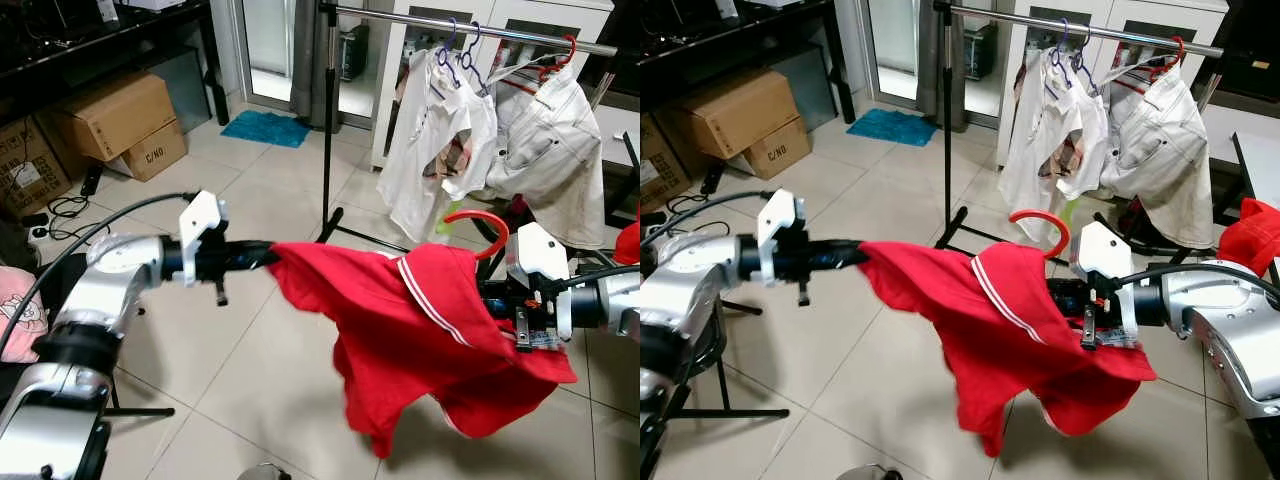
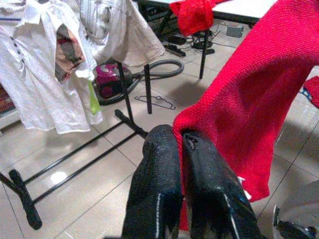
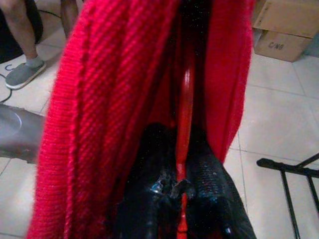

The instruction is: Hang hanger

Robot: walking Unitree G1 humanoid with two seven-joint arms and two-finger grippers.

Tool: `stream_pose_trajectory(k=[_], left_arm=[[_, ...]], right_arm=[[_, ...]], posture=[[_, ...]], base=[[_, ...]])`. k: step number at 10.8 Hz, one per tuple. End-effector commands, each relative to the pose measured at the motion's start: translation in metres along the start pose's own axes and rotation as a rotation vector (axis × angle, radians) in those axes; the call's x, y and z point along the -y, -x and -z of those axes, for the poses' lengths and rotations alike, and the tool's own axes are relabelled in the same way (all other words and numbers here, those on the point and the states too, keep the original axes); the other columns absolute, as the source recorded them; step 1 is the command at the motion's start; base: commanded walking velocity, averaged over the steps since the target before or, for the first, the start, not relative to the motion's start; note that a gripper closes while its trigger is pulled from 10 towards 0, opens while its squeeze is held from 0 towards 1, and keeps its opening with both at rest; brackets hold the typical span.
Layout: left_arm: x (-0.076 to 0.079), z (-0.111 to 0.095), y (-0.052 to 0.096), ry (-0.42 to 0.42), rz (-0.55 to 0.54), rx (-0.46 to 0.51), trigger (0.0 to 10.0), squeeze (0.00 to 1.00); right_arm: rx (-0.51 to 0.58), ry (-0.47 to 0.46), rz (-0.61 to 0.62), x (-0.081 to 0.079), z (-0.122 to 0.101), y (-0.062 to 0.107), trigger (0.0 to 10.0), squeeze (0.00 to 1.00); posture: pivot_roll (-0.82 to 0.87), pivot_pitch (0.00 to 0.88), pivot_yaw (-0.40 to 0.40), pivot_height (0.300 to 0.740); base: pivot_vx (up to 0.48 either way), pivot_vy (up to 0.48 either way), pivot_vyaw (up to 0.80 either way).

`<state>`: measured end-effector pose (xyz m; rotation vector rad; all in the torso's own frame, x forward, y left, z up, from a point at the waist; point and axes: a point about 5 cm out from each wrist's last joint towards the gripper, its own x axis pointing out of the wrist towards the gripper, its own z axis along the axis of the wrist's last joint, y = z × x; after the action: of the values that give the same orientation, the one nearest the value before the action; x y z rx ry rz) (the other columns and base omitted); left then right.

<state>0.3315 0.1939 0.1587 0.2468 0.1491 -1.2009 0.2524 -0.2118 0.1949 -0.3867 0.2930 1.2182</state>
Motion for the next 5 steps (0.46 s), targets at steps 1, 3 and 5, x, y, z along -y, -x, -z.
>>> stream_pose_trajectory(k=[1,3,5], left_arm=[[-0.0024,-0.0053,-0.0029,-0.020,0.013,0.007,0.0,0.00],[-0.0037,-0.0062,-0.0055,-0.023,0.021,0.012,0.0,0.00],[-0.0050,-0.0067,-0.0046,-0.005,0.012,0.050,0.0,0.00]], right_arm=[[0.024,0.037,0.002,-0.0001,-0.0095,0.0054,10.0,0.00],[0.020,0.037,0.006,-0.0009,-0.0093,0.0059,10.0,0.00],[0.018,0.033,0.015,-0.0012,-0.0078,0.0066,10.0,0.00]], posture=[[-0.05,0.000,0.040,0.740],[-0.05,0.000,0.045,0.740],[-0.05,0.000,0.045,0.740]], base=[[0.000,0.000,0.00],[0.000,0.000,0.00],[0.000,0.000,0.00]])
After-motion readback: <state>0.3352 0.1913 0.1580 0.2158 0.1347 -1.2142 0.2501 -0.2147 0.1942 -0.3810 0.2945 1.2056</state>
